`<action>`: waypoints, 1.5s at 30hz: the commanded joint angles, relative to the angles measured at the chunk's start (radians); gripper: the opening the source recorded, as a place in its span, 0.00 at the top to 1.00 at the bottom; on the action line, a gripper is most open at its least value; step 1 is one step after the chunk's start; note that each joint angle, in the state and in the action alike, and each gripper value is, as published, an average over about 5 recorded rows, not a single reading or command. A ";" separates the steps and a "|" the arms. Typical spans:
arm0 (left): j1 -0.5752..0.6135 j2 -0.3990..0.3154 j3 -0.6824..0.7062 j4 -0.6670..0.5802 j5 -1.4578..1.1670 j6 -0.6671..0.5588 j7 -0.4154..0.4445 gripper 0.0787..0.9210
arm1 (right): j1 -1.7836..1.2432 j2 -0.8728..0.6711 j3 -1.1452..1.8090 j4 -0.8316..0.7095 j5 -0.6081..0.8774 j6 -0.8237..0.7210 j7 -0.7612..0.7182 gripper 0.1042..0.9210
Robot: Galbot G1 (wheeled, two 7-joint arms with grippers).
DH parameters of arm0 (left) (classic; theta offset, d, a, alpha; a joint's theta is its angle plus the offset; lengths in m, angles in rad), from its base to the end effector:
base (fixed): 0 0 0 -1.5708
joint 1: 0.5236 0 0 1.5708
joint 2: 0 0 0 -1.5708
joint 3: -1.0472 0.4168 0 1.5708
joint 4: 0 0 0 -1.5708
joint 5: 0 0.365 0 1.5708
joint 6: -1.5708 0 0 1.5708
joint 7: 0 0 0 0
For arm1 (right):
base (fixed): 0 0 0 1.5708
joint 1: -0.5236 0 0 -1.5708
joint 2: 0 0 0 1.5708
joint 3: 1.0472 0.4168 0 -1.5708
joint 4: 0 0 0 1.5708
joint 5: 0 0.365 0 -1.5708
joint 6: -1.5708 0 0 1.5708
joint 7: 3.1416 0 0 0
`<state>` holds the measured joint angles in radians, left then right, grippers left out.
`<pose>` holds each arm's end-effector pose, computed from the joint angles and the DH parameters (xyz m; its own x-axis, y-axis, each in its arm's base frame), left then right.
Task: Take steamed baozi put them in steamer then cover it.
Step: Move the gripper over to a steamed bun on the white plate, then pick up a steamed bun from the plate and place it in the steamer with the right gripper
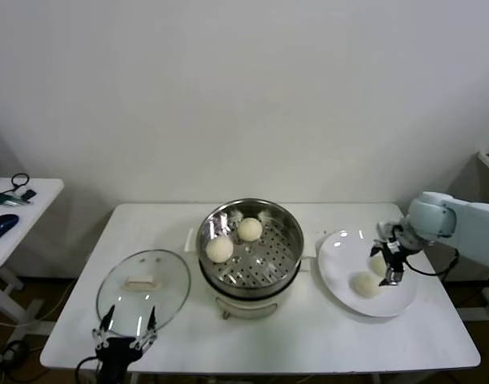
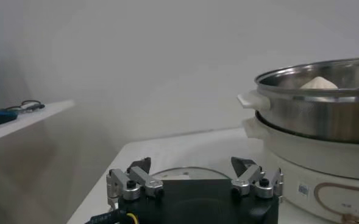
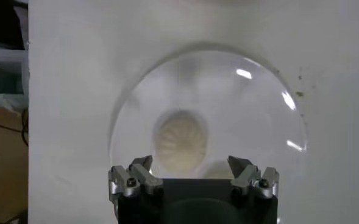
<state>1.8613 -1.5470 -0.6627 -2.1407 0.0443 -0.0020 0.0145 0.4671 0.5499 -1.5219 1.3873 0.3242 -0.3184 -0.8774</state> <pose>0.0499 0.0478 -0.3715 -0.9680 -0.0893 0.2344 -0.0531 0.9863 0.1562 0.5147 -0.2453 -0.1934 -0.1250 -0.0447 0.9911 -0.9911 0.0520 -0.1227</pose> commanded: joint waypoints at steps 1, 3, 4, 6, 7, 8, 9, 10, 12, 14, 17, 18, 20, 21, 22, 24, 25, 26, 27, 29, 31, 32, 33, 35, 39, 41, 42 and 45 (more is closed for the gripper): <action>0.001 0.000 0.000 -0.001 0.002 0.000 0.000 0.12 | -0.220 0.001 0.163 -0.075 -0.059 -0.002 0.009 0.12; 0.003 -0.001 0.000 -0.002 0.004 0.000 0.000 0.12 | -0.232 0.010 0.174 -0.079 -0.058 -0.005 0.015 0.12; 0.004 -0.002 0.000 -0.003 0.004 -0.001 0.000 0.12 | -0.236 0.014 0.180 -0.081 -0.058 -0.007 0.019 0.12; 0.005 -0.002 0.000 -0.003 0.005 -0.001 -0.001 0.12 | -0.246 0.022 0.194 -0.086 -0.055 -0.010 0.028 0.12; 0.005 -0.002 0.000 -0.003 0.005 -0.001 -0.001 0.12 | -0.251 0.026 0.201 -0.087 -0.053 -0.012 0.032 0.12; 0.005 -0.002 -0.001 -0.003 0.005 -0.002 -0.001 0.12 | -0.256 0.029 0.209 -0.090 -0.052 -0.014 0.035 0.12; 0.005 -0.002 -0.001 -0.003 0.005 -0.002 -0.001 0.12 | -0.260 0.032 0.215 -0.092 -0.050 -0.016 0.038 0.12; 0.005 -0.002 0.000 -0.003 0.005 -0.002 -0.001 0.12 | -0.263 0.034 0.220 -0.094 -0.049 -0.017 0.039 0.12; 0.005 -0.002 0.000 -0.003 0.005 -0.003 -0.001 0.12 | -0.265 0.039 0.224 -0.096 -0.047 -0.019 0.041 0.12; 0.006 -0.002 0.000 -0.002 0.005 -0.004 -0.002 0.12 | -0.266 0.043 0.225 -0.097 -0.048 -0.021 0.041 0.12; 0.006 -0.002 0.000 -0.002 0.005 -0.005 -0.002 0.12 | -0.266 0.049 0.224 -0.102 -0.051 -0.024 0.043 0.15; 0.007 -0.002 0.000 -0.003 0.005 -0.005 -0.002 0.12 | -0.265 0.050 0.224 -0.103 -0.052 -0.025 0.044 0.17; 0.006 -0.001 0.000 -0.004 0.005 -0.005 -0.002 0.12 | -0.260 0.051 0.219 -0.103 -0.055 -0.025 0.040 0.21; 0.006 -0.001 -0.001 -0.004 0.005 -0.005 -0.002 0.12 | -0.255 0.051 0.214 -0.102 -0.057 -0.024 0.038 0.23; 0.006 -0.001 -0.001 -0.003 0.005 -0.006 -0.002 0.12 | -0.249 0.051 0.210 -0.100 -0.058 -0.024 0.036 0.24; 0.006 -0.002 0.000 -0.003 0.005 -0.007 -0.003 0.12 | -0.233 0.049 0.200 -0.095 -0.057 -0.023 0.032 0.27; 0.006 -0.002 0.000 -0.003 0.005 -0.007 -0.003 0.12 | -0.221 0.048 0.196 -0.091 -0.053 -0.022 0.030 0.28; 0.007 -0.002 0.000 -0.004 0.005 -0.007 -0.003 0.12 | -0.204 0.047 0.189 -0.085 -0.048 -0.020 0.027 0.29; 0.007 -0.002 0.000 -0.004 0.005 -0.008 -0.003 0.12 | -0.179 0.045 0.177 -0.078 -0.042 -0.017 0.021 0.29; 0.006 -0.002 0.000 -0.005 0.005 -0.008 -0.003 0.12 | -0.102 0.044 0.133 -0.056 -0.027 -0.004 0.006 0.30; 0.006 -0.001 -0.001 -0.005 0.005 -0.007 -0.003 0.12 | 0.032 0.049 0.047 -0.030 -0.007 0.024 -0.019 0.30; 0.005 0.000 -0.001 -0.005 0.005 -0.007 -0.003 0.12 | 0.118 0.058 -0.012 -0.017 0.003 0.046 -0.035 0.30; 0.005 0.000 -0.001 -0.005 0.005 -0.007 -0.003 0.12 | 0.220 0.072 -0.079 -0.003 0.014 0.077 -0.055 0.30; 0.005 0.001 -0.001 -0.006 0.006 -0.007 -0.003 0.12 | 0.401 0.111 -0.189 0.017 0.026 0.154 -0.098 0.30; 0.005 0.000 0.001 -0.006 0.009 -0.007 -0.002 0.12 | 0.660 0.223 -0.230 0.048 0.060 0.316 -0.160 0.29; 0.004 -0.001 0.003 -0.006 0.013 -0.007 -0.002 0.12 | 0.734 0.286 -0.194 0.069 0.062 0.387 -0.175 0.29; 0.004 -0.002 0.004 -0.006 0.015 -0.007 -0.002 0.12 | 0.754 0.314 -0.167 0.085 0.056 0.413 -0.176 0.29; 0.006 -0.005 0.008 -0.012 0.022 -0.006 -0.001 0.12 | 0.777 0.384 -0.090 0.162 0.040 0.466 -0.170 0.29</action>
<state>1.8694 -1.5518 -0.6544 -2.1559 0.0645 -0.0085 0.0129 0.9080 0.7740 -1.5896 1.4506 0.3461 -0.0501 -0.9875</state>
